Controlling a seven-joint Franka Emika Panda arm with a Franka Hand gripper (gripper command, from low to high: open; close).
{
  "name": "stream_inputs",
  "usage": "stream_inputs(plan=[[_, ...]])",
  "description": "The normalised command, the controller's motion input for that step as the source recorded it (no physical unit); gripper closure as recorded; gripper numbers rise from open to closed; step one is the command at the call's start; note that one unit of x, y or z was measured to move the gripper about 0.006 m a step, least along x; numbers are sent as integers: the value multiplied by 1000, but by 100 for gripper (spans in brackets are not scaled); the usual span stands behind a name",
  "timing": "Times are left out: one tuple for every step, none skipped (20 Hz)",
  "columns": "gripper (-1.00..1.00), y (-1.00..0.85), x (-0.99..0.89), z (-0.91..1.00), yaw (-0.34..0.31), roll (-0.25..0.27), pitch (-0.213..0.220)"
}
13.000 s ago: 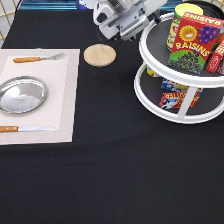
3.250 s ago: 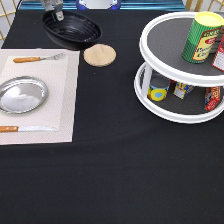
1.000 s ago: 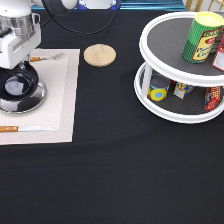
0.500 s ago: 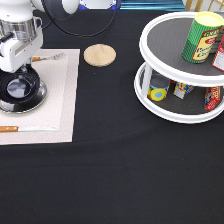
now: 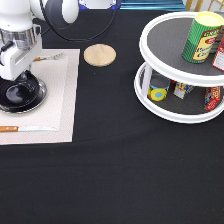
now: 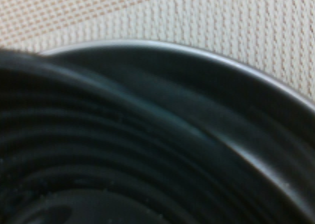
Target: Pick up the bowl from the lazy Susan and put bowl on the plate
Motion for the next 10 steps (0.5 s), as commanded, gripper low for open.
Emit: stream_inputs(plan=[[-100,0,-51,0,-32,39,0],[-100,0,-6,0,-21,36,1],[-100,0,-57,29,-11,38,10],[-100,0,-29,20,-3,31,16],[-100,0,-40,91,-2,14,15],[-100,0,-57,197,0,16,15],[-100,46,-23,263,0,12,19],[-100,86,-34,334,0,8,14],[-100,137,-57,420,0,0,11],[-100,120,-100,466,0,10,21]])
